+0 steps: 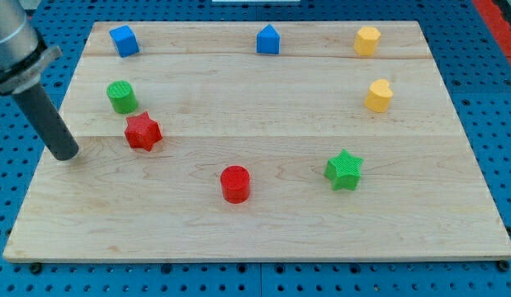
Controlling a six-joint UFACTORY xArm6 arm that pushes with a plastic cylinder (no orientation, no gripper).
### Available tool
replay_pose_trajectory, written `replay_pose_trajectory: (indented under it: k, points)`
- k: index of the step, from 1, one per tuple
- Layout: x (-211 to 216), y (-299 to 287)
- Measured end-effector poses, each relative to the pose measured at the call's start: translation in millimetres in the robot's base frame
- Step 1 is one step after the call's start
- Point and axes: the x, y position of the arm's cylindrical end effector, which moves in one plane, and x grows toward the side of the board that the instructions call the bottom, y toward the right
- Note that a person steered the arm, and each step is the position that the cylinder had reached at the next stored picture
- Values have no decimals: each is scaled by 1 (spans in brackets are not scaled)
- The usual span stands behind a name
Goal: Slide the red star towards the bottom center
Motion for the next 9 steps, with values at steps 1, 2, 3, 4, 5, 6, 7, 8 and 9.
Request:
replay_pose_trajectory:
  k: [1,2,3,4,5,6,7,8,9]
  points:
    - [-3,-2]
    - [-3,3]
    - [-16,37]
    - [-23,65]
    - [-34,113]
    - [-48,162]
    - [-69,225]
    - [-70,290]
    - [-63,322]
